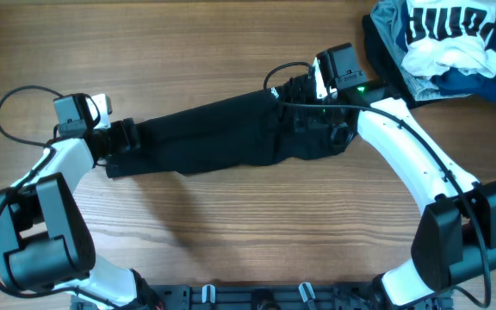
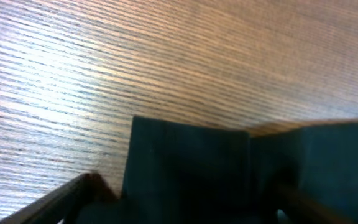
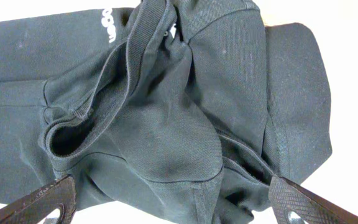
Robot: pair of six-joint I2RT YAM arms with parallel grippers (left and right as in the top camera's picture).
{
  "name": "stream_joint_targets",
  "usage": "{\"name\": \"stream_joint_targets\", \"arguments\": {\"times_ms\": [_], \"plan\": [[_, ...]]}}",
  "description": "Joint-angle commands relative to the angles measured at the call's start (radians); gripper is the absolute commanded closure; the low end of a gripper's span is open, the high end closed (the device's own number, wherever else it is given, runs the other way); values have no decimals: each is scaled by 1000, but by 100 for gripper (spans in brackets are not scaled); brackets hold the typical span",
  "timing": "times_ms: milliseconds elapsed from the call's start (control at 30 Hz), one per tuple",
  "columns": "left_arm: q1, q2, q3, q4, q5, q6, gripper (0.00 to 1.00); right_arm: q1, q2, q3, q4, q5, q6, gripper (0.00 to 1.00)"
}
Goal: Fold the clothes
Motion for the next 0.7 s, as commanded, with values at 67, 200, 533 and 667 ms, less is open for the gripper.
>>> {"name": "stream_joint_targets", "arguments": {"times_ms": [67,200,533,667], "plan": [[-6,77,-45,-172,156,-77,40,-5,-22,21,3,-16,23,0],[-6,77,-63,-238,133,-77,41,-5,-22,21,8,-16,23,0],[78,27,97,-428,15,-122,96,-5,-22,21,27,-62,49,2],[132,16,283,-654,-121,-114,96,-5,-21,21,23,-61,48,2]]}}
